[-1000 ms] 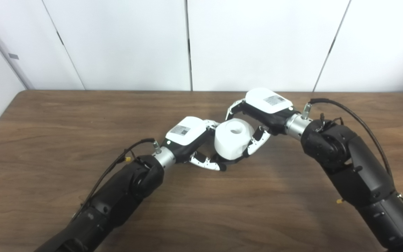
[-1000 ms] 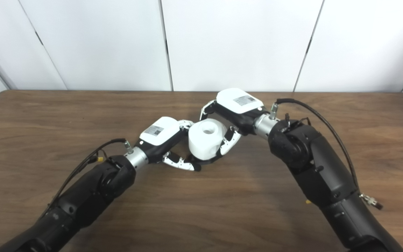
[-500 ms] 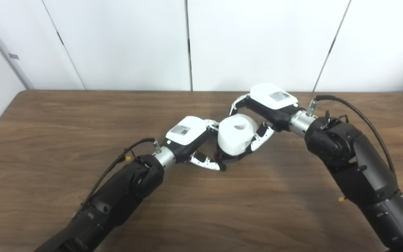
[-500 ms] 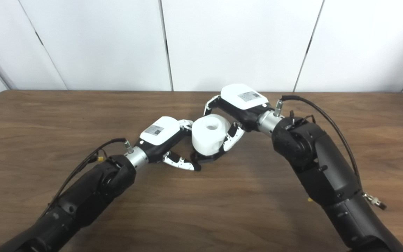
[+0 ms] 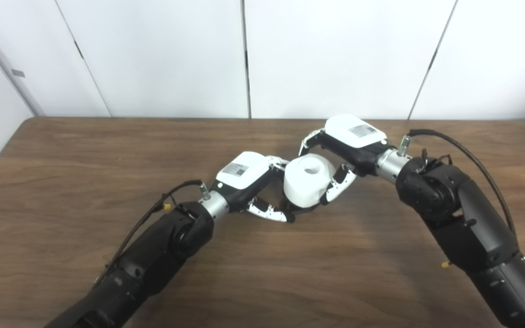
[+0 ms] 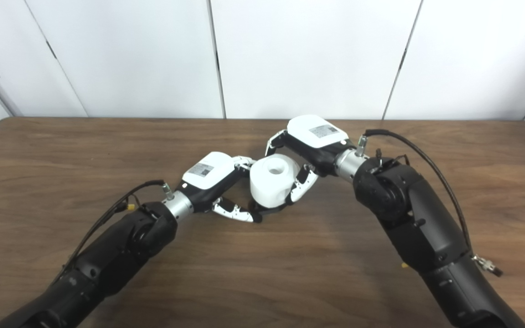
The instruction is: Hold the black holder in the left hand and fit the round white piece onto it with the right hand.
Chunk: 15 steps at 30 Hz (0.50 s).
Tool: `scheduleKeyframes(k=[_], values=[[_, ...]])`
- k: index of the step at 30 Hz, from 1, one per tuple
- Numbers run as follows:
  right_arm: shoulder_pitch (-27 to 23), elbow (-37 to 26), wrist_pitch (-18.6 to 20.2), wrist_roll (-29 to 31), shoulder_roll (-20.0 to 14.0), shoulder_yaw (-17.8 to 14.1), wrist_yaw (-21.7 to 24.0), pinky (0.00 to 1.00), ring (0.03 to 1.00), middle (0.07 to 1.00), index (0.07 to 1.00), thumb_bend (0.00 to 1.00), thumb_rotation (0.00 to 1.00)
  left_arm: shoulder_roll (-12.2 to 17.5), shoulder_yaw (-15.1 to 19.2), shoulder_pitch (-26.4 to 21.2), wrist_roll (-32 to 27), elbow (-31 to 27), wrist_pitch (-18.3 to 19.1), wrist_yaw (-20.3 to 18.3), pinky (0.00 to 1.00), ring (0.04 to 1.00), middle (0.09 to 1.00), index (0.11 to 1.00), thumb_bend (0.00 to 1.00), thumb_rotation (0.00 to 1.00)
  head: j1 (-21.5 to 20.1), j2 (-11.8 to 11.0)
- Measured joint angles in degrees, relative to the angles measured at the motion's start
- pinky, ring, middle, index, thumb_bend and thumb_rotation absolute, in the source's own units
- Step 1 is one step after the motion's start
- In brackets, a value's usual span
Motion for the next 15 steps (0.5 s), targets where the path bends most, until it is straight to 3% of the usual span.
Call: scheduleKeyframes(k=[15], values=[[-1.1,-0.2,0.3,-0.1,-0.7,1.8,1.8,0.71,0.782,0.739,0.482,0.52,0.14,0.1,0.0,0.1,-0.2,-0.3,0.1,-0.1,0.71,0.855,0.833,0.478,0.53,0.07,0.0,0.4]])
